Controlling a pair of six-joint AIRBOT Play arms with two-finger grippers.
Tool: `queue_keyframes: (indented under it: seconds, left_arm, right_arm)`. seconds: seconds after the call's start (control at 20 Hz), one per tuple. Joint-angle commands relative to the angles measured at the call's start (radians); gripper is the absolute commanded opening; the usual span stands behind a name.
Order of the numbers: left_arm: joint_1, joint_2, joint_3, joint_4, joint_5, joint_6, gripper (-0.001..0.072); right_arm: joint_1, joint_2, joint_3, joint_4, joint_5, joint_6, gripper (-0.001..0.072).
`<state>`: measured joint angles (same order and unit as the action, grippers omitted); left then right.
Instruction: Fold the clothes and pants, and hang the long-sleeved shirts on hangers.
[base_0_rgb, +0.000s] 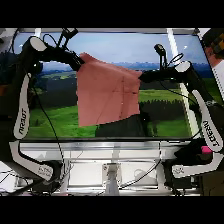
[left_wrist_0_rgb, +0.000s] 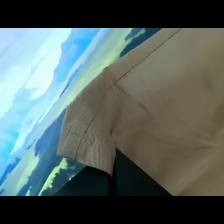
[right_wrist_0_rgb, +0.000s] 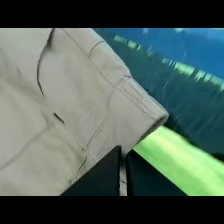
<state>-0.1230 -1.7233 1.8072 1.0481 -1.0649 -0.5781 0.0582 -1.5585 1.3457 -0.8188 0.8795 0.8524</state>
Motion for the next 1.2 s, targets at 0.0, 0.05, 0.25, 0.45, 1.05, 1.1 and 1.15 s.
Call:
queue_keyframes:
  seconds: [0.0,0.05,0.25,0.45,1.05,1.1,1.15]
  left_arm:
    - [-0.057,0.008,-0.013,0.153,0.077,-0.150,0.0004]
    - [-0.064,0.008,-0.017,0.126,0.093,-0.167,0.0003]
    - [-0.060,0.023,-0.045,0.055,0.097,-0.167,0.0003]
    - [-0.056,0.162,-0.288,0.044,0.202,-0.167,0.0003]
    - [-0.116,0.489,-0.878,0.047,0.506,-0.167,0.0005]
    - [-0.129,0.491,-0.878,0.024,0.531,-0.167,0.0005]
    - [-0.141,0.492,-0.879,0.011,0.538,-0.168,0.0005]
  right_arm:
    - [0.058,0.027,-0.017,-0.032,-0.163,-0.009,0.0009]
    - [0.071,0.043,-0.037,-0.032,-0.211,-0.010,0.0008]
    - [0.072,0.161,-0.183,-0.034,-0.386,-0.010,0.0009]
    - [0.071,0.260,-0.340,-0.027,-0.450,-0.019,0.0009]
    - [0.072,0.297,-0.406,-0.028,-0.269,-0.036,0.0009]
    - [0.069,0.318,-0.431,-0.029,-0.270,-0.036,0.0010]
    - [0.069,0.343,-0.455,-0.033,-0.269,-0.036,0.0009]
